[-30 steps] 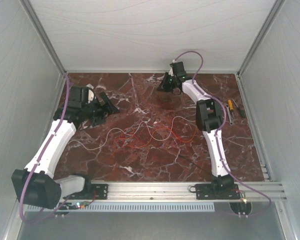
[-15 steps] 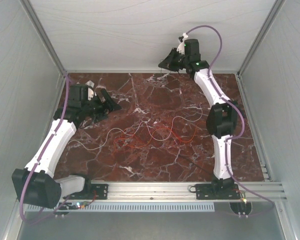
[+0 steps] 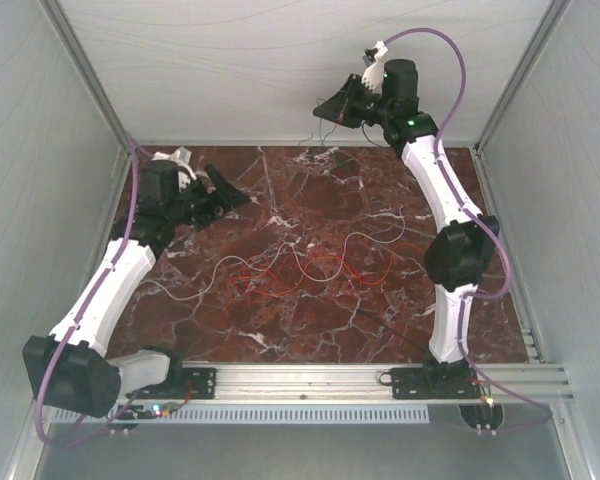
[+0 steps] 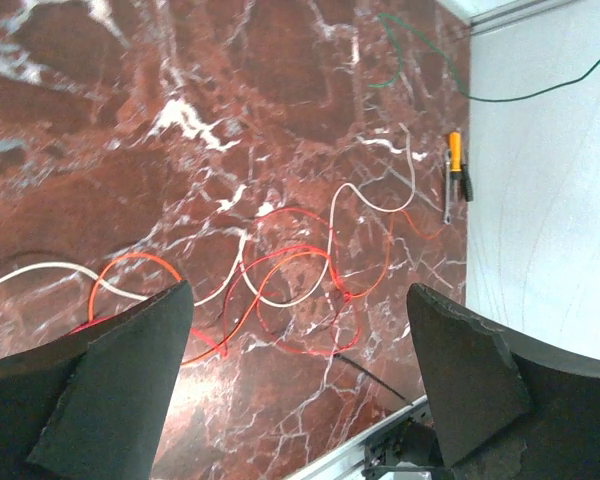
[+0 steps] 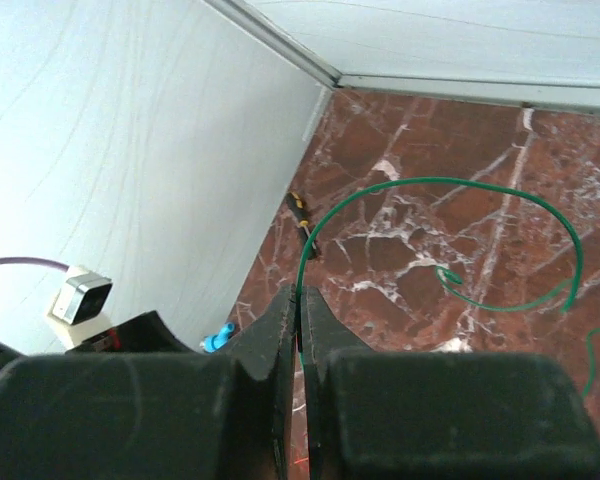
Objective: Zip-tie the wires
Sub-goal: Pick up the cable at the center of the board.
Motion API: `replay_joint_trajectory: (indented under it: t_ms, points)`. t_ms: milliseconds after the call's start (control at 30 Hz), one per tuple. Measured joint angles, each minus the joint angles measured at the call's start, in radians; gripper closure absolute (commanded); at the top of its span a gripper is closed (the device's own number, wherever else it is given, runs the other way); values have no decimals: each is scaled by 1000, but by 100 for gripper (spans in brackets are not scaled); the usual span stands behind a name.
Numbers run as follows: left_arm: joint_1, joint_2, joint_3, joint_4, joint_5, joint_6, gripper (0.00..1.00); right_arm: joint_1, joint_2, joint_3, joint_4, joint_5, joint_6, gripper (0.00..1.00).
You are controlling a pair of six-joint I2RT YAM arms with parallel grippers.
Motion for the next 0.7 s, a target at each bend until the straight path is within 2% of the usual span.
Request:
replay_joint_trajectory:
  t_ms: [100,333,533,700]
  points:
    - [-35,-4,0,72,-24,15,14,6,-36,-1,5,-18,8,100]
    - [-193,-63,-58,372,-109,163,16,31,-95,29,-53,-33,21,100]
    - [-208,-4,-45,526,-93,222,21,63,-163,28,-122,-32,36,100]
    - [-219,50,-18,568,-57,235,22,85,-242,-3,-139,-28,54,100]
